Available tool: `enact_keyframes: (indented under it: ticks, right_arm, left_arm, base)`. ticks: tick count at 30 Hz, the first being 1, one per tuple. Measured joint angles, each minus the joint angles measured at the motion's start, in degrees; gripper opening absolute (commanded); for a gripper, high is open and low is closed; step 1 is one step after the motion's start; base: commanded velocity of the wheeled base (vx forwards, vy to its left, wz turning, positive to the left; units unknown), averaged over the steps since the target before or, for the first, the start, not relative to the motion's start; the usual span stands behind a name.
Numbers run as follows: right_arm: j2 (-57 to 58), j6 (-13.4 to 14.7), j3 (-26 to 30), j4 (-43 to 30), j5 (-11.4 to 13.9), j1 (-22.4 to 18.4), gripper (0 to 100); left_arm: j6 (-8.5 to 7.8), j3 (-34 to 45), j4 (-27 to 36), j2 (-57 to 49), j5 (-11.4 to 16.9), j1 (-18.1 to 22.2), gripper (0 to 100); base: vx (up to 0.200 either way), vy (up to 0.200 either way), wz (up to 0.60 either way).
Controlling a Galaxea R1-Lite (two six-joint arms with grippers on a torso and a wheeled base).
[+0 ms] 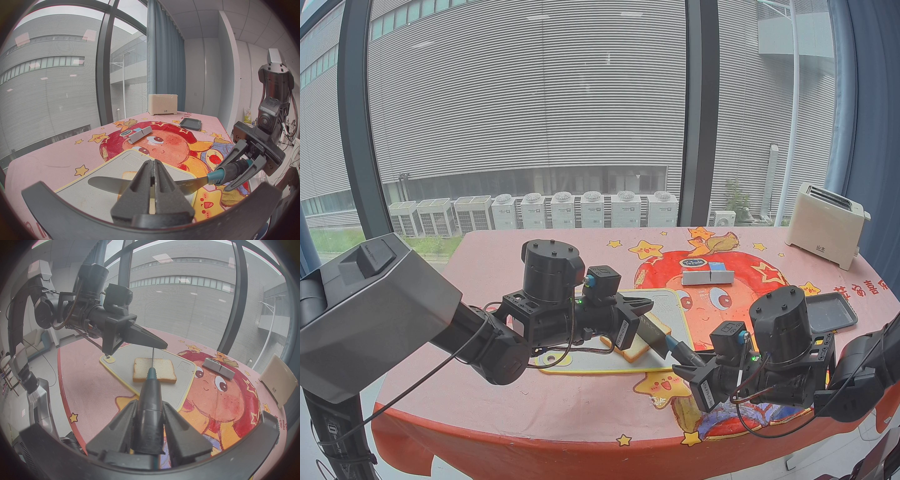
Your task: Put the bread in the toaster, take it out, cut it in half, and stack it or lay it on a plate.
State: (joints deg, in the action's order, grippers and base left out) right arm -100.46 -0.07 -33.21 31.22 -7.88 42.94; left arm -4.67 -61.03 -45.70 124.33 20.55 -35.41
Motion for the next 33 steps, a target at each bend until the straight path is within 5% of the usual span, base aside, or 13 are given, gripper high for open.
enact_keyframes:
  ticks: [33]
  right_arm:
    - [-0.06, 0.21, -0.77, 0.15, 0.0, -0.49, 0]
  left_arm:
    - [0.11, 1.24, -4.71, 2.84, 0.2, 0.85, 0]
  base:
    - [0.0, 0.0, 0.0]
